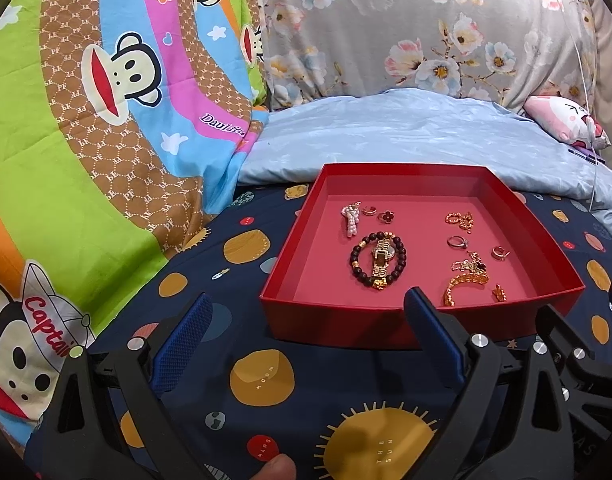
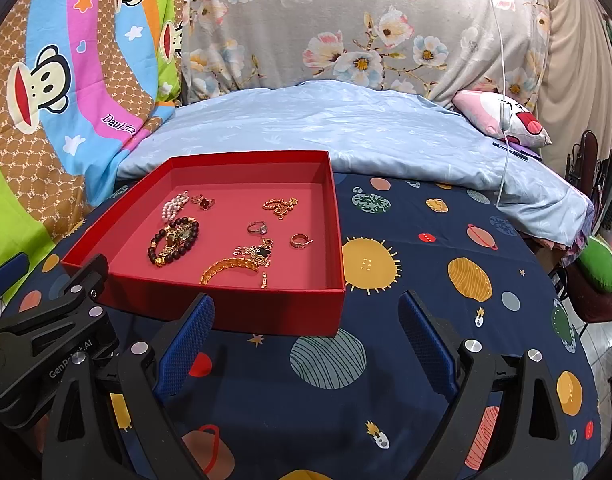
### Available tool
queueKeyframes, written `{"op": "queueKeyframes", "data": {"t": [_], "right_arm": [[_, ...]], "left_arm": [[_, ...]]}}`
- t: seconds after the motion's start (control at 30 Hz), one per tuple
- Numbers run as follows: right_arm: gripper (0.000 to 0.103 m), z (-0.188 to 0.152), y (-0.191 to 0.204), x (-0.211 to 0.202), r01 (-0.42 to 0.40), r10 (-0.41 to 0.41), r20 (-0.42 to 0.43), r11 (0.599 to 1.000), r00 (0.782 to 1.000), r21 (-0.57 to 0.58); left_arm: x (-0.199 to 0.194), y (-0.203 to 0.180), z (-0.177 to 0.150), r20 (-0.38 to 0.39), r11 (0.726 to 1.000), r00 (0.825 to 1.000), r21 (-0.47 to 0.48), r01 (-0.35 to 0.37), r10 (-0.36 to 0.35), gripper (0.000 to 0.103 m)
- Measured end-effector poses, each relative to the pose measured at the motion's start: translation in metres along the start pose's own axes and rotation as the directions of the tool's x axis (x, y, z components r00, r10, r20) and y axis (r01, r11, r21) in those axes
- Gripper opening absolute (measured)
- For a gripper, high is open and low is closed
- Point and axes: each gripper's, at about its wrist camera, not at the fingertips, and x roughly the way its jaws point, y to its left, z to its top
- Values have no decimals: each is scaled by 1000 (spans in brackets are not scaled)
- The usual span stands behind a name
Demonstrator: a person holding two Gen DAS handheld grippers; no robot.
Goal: Organize jewelry
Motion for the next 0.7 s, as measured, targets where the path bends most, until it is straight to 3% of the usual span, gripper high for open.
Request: {"op": "queueKeyframes", "data": {"t": [0.7], "right_arm": [[91, 0, 0, 0, 0, 0, 0, 1000, 1000, 1]], "left_arm": [[1, -2, 0, -8, 1000, 1000, 9, 5, -5, 94]]}}
